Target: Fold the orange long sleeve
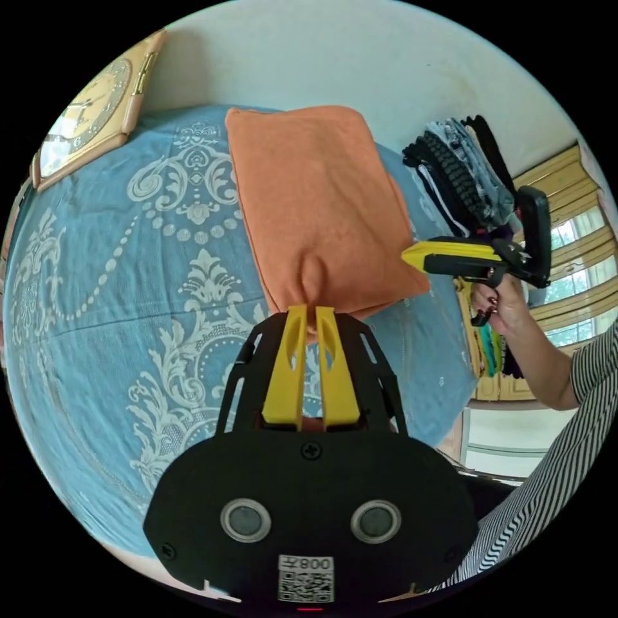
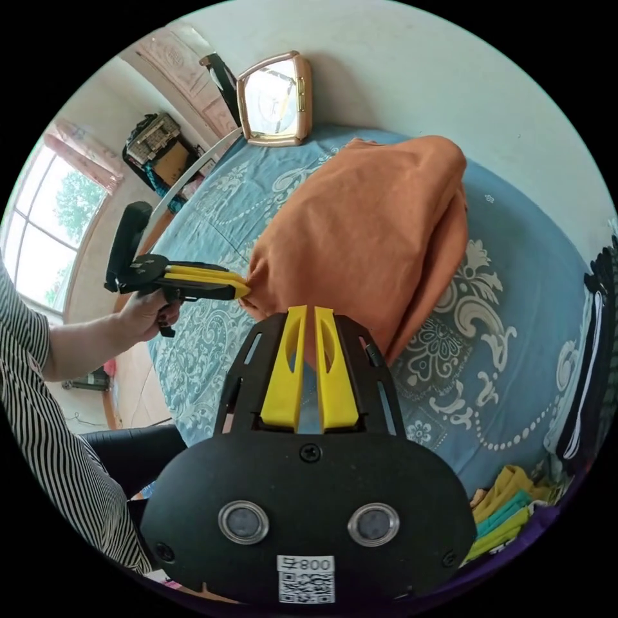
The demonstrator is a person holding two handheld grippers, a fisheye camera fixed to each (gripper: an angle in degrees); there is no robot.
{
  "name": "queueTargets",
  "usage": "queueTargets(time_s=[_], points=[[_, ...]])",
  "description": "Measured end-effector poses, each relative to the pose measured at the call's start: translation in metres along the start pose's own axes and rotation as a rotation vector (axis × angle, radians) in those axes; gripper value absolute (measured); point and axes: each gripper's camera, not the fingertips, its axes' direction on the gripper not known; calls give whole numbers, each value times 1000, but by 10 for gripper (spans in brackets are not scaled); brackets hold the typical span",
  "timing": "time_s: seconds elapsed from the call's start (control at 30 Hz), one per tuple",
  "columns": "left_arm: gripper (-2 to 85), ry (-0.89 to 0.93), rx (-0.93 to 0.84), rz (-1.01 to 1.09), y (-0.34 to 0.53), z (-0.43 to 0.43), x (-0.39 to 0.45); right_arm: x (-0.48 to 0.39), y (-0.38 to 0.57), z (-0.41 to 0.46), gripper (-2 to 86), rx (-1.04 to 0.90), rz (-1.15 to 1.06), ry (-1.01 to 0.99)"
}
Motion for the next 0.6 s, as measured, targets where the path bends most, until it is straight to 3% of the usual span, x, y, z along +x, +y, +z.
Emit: queueTargets(time_s=[0.37, 0.6], points=[[25, 13, -22, 82, 3, -48, -4, 43, 48, 44, 3, -183, 4, -63], [78, 162, 25, -149, 11, -90, -41, 76, 90, 21, 9, -143, 85, -111]])
